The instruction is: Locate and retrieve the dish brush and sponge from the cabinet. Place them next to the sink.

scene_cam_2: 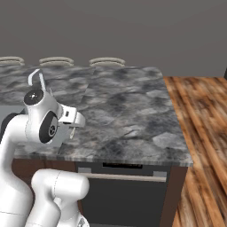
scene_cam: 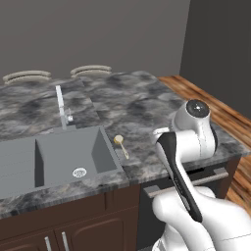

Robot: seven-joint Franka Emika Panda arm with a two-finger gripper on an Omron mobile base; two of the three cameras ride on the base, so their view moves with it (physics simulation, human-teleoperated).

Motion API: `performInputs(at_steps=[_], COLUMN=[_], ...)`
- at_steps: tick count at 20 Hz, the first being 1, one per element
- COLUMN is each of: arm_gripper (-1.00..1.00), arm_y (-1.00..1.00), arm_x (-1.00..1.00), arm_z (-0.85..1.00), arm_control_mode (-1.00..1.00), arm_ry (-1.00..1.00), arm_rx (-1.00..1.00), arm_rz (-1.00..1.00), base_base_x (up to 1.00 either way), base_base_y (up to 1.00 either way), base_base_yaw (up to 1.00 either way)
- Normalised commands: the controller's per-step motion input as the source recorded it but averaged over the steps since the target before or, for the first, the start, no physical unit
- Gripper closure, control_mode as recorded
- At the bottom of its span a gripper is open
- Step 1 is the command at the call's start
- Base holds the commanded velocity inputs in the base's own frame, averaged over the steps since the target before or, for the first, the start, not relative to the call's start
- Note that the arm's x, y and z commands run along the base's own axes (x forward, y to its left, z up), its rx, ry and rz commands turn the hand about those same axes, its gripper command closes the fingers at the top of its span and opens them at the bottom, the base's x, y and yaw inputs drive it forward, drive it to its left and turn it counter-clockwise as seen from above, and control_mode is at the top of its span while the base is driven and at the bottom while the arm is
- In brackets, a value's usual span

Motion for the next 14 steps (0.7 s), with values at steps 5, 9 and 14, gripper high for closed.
performInputs(at_steps=[5, 9, 14], arm_gripper=[-1.00, -1.00, -1.00], arm_y=[0.00, 0.00, 0.00], arm_x=[0.00, 0.00, 0.00], arm_z=[0.00, 0.00, 0.00], arm_control_mode=[1.00, 1.00, 1.00], arm_ry=[0.00, 0.00, 0.00], arm_rx=[0.00, 0.00, 0.00], arm_rz=[0.00, 0.00, 0.00], base_base_x=[0.00, -0.02, 0.00], base_base_y=[0.00, -0.17, -0.06], base_base_yaw=[0.00, -0.22, -0.46])
